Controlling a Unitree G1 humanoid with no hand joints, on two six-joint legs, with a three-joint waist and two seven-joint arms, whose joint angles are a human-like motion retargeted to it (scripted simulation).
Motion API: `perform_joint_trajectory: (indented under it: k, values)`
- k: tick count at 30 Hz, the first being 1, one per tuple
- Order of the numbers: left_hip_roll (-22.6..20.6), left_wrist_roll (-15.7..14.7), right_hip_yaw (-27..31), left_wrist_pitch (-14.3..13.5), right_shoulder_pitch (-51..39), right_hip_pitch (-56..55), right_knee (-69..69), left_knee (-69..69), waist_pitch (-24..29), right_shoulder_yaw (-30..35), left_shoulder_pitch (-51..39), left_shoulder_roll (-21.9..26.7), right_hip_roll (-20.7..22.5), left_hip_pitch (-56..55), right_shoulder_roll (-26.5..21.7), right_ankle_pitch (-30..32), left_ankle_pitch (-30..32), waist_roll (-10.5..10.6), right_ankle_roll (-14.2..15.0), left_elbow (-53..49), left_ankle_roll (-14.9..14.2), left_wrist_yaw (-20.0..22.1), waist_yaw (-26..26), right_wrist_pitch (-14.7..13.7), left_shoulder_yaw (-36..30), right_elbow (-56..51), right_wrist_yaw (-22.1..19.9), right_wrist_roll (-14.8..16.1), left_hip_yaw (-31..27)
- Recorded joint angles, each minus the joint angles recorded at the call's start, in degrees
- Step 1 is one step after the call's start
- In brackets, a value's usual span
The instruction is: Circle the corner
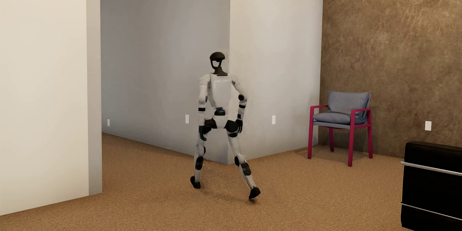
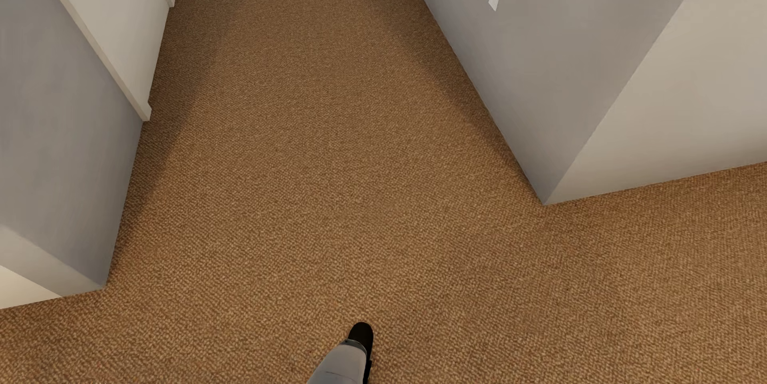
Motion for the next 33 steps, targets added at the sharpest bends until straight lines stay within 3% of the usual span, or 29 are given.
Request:
perform_joint_trajectory:
  k: [1,2,3,4,5,6,7,9,11,14,16,17,18,19,20,21,23,24,26,28,29,30,31,32,33]
  values:
    - [1.0,0.0,0.0,0.0,-0.8,2.3,0.4,1.9,-0.5,-0.3,1.7,0.2,-1.2,-2.3,-0.1,3.4,10.4,-1.1,0.0,2.0,0.0,0.0,1.9,0.0,0.3,0.9,0.0,0.0,0.0]
    - [-0.3,0.0,0.0,0.0,-0.8,3.1,2.4,7.8,-1.1,-2.0,2.6,0.3,-2.7,-6.1,0.3,9.9,25.4,-2.7,0.0,3.5,0.0,0.0,1.5,0.0,-1.5,1.5,0.0,0.0,0.0]
    - [-3.9,0.0,0.0,0.0,-0.5,1.0,7.8,12.9,-1.6,-2.9,2.2,0.3,-4.7,-7.4,1.3,19.5,29.5,-5.6,0.0,5.8,0.0,0.0,0.2,0.0,-3.8,3.1,0.0,0.0,0.0]
    - [-6.2,0.0,0.0,0.0,0.1,-2.0,16.0,15.8,-1.3,-2.9,1.2,0.3,-3.6,-5.1,1.8,27.4,26.9,-5.7,0.0,6.9,0.0,0.0,-1.8,0.0,-5.7,5.4,0.0,0.0,0.0]
    - [-9.1,0.0,0.0,0.0,-0.1,-8.6,26.7,17.6,-1.4,-1.4,0.5,0.4,-2.9,-2.8,2.0,28.5,24.6,-6.0,0.0,5.9,0.0,0.0,-3.7,0.0,-4.7,6.7,0.0,0.0,0.0]
    - [-12.4,0.0,0.0,0.0,-0.5,-12.7,36.1,16.2,0.2,-0.2,-0.3,-0.4,-3.1,3.2,2.1,22.8,22.9,-6.4,0.0,5.6,0.0,0.0,-6.4,0.0,-1.7,7.3,0.0,0.0,0.0]
    - [-14.4,0.0,0.0,0.0,0.0,-19.1,42.8,14.3,0.9,0.3,-2.3,-0.5,-0.5,9.1,2.4,15.0,20.3,-5.5,0.0,4.0,0.0,0.0,-8.8,0.0,-1.4,7.9,0.0,0.0,0.0]
    - [-16.6,0.0,0.0,0.0,1.3,-32.4,44.5,8.1,0.7,1.8,-5.8,0.2,2.3,21.1,3.0,4.7,11.9,-3.8,0.0,-3.1,0.0,0.0,-15.0,0.0,0.3,7.8,0.0,0.0,0.0]
    - [-13.6,0.0,0.0,0.0,2.6,-37.3,28.5,0.7,2.7,2.1,-8.4,0.6,4.8,36.2,2.9,4.6,4.0,-1.2,0.0,-10.5,0.0,0.0,-21.9,0.0,6.0,7.4,0.0,0.0,0.0]
    - [-11.2,0.0,0.0,0.0,4.1,-43.1,-2.2,-4.4,0.8,0.7,-15.5,1.3,1.8,47.9,2.9,7.9,-8.1,-0.6,0.0,-17.9,0.0,0.0,-28.9,0.0,10.1,6.3,0.0,0.0,0.0]
    - [-8.3,0.0,0.0,0.0,5.1,-46.9,-4.0,-4.1,-0.4,0.0,-17.7,1.7,-0.1,54.2,3.0,6.1,-10.6,-0.7,0.0,-21.0,0.0,0.0,-31.3,0.0,12.1,6.4,0.0,0.0,0.0]
    - [-6.4,0.0,0.0,0.0,5.4,-47.6,1.5,-2.4,-0.2,-0.2,-16.8,1.6,0.6,57.5,3.0,6.3,-9.0,-0.2,0.0,-22.6,0.0,0.0,-32.5,0.0,13.7,7.3,0.0,0.0,0.0]
    - [-5.2,0.0,0.0,0.0,5.1,-50.4,7.8,2.1,-1.6,0.1,-15.9,0.6,1.4,57.4,3.1,10.8,-4.0,0.8,0.0,-21.6,0.0,0.0,-33.0,0.0,14.5,9.6,0.0,0.0,0.0]
    - [-3.0,0.0,0.0,0.0,4.9,-50.8,14.1,9.3,-2.4,0.6,-14.5,-1.0,4.3,56.6,3.3,12.1,6.2,3.3,0.0,-18.4,0.0,0.0,-32.8,0.0,14.3,12.6,0.0,0.0,0.0]
    - [-2.5,0.0,0.0,0.0,4.0,-47.5,17.7,19.1,-1.7,1.3,-12.8,-1.7,6.3,54.3,3.3,9.6,18.0,3.7,0.0,-15.6,0.0,0.0,-31.4,0.0,12.8,15.0,0.0,0.0,0.0]
    - [-2.2,0.0,0.0,0.0,2.8,-44.3,18.7,32.6,-1.5,0.8,-12.6,-1.8,8.4,47.9,4.0,6.5,23.8,3.9,0.0,-12.1,0.0,0.0,-30.4,0.0,9.3,16.6,0.0,0.0,0.0]
    - [-4.1,0.0,0.0,0.0,1.3,-33.0,12.9,50.2,-0.7,1.3,-11.8,-1.7,9.9,35.0,4.2,4.8,18.3,2.3,0.0,-6.6,0.0,0.0,-25.4,0.0,2.6,14.1,0.0,0.0,0.0]
    - [-5.7,0.0,0.0,0.0,0.4,-27.5,9.6,51.7,-0.3,1.1,-10.0,-2.0,10.1,29.1,4.4,4.9,16.9,1.0,0.0,-4.2,0.0,0.0,-21.8,0.0,2.4,12.8,0.0,0.0,0.0]
    - [-7.8,0.0,0.0,0.0,-1.2,-17.0,3.4,38.5,0.2,0.3,-6.1,-1.2,9.4,19.5,3.8,5.3,23.7,-1.4,0.0,-0.8,0.0,0.0,-14.9,0.0,-0.6,6.7,0.0,0.0,0.0]
    - [-7.3,0.0,0.0,0.0,-3.8,-9.3,-0.6,14.6,0.3,-1.4,-2.1,-0.5,8.4,13.0,2.8,5.1,31.0,-2.2,0.0,0.1,0.0,0.0,-9.6,0.0,-0.7,1.2,0.0,0.0,0.0]
    - [-6.6,0.0,0.0,0.0,-5.6,-6.6,-1.9,3.0,-0.2,-1.8,-0.8,-0.4,8.4,11.5,2.2,4.2,20.1,-2.0,0.0,0.5,0.0,0.0,-7.8,0.0,-0.8,-0.7,0.0,0.0,0.0]
    - [-5.4,0.0,0.0,0.0,-7.2,-3.4,-2.4,-1.8,-0.4,-2.8,0.7,-0.3,8.5,10.8,1.5,3.8,0.3,-1.4,0.0,0.4,0.0,0.0,-6.7,0.0,-1.7,-2.8,0.0,0.0,0.0]
    - [-4.1,0.0,0.0,0.0,-7.9,-3.7,-0.3,-1.0,-2.2,-4.3,1.3,-0.9,6.3,8.2,1.4,3.4,-9.6,-1.9,0.0,2.8,0.0,0.0,-4.3,0.0,-1.2,-4.1,0.0,0.0,0.0]
    - [-3.5,0.0,0.0,0.0,-7.8,-1.7,0.7,-1.3,-1.9,-6.2,2.0,-1.5,5.3,6.0,1.9,5.1,-6.7,-1.8,0.0,4.2,0.0,0.0,-2.8,0.0,-0.8,-4.3,0.0,0.0,0.0]
    - [-4.1,0.0,0.0,0.0,-7.1,-0.2,3.6,1.8,-2.1,-7.8,2.8,-2.0,3.5,3.9,2.5,9.0,8.0,-2.6,0.0,5.6,0.0,0.0,-2.1,0.0,-0.1,-4.0,0.0,0.0,0.0]
